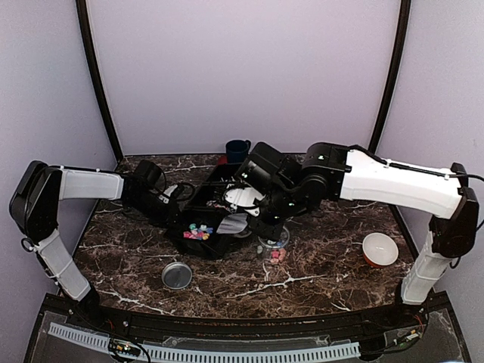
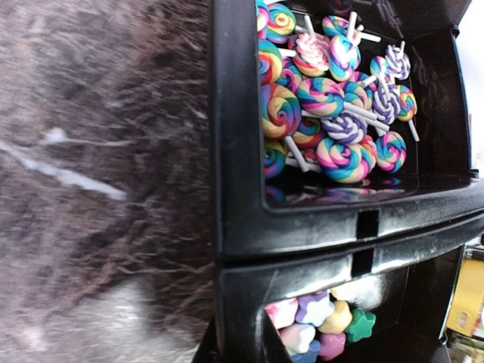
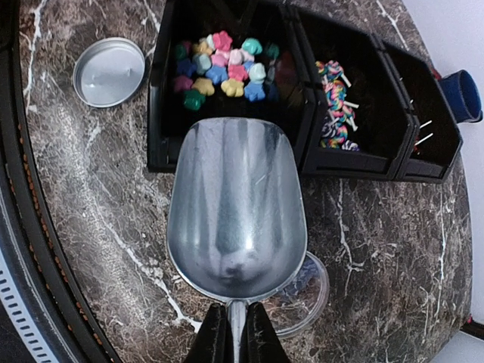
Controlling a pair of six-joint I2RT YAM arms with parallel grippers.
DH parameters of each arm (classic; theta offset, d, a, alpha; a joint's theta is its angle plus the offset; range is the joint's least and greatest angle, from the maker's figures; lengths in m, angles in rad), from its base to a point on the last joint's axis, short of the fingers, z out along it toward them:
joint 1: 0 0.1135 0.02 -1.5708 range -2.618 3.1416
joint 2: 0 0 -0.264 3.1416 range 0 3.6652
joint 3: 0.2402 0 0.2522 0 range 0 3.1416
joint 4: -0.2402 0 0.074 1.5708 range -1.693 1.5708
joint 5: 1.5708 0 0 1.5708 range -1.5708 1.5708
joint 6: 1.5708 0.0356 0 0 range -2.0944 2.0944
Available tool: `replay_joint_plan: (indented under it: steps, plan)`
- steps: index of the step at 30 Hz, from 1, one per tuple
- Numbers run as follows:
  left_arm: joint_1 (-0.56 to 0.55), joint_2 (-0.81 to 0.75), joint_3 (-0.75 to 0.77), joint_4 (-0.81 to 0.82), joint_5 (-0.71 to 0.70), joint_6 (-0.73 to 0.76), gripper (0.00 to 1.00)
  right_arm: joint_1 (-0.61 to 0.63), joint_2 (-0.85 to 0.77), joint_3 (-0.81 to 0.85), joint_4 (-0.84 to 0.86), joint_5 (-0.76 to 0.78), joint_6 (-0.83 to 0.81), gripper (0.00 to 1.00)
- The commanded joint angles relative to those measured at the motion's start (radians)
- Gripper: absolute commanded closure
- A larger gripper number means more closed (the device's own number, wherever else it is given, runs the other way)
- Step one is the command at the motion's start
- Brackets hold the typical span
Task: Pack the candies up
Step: Adjust the plate at the center of the board, then scoop the fake candies from the storage box.
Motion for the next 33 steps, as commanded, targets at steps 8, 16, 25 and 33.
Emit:
replay_joint_plan:
  steps: [8,16,25,33]
  plan:
    - [-0.041,-0.09,0.103,-0.027,-0.182,0.121,1.0,0.022,0.191,0.174,-0.103,0.079,-0.057,1.0]
    - [-0.065,-0.104,0.109,-0.036,-0.255,0.133,1.0,0.031,0.355,0.322,-0.156,0.112,-0.084,1.0]
    - [-0.082,-0.124,0.105,-0.026,-0.273,0.148,1.0,0.051,0.493,0.464,-0.189,0.13,-0.141,1.0]
    - [-0.09,-0.143,0.091,0.001,-0.259,0.15,1.0,0.051,0.616,0.547,-0.144,0.139,-0.187,1.0]
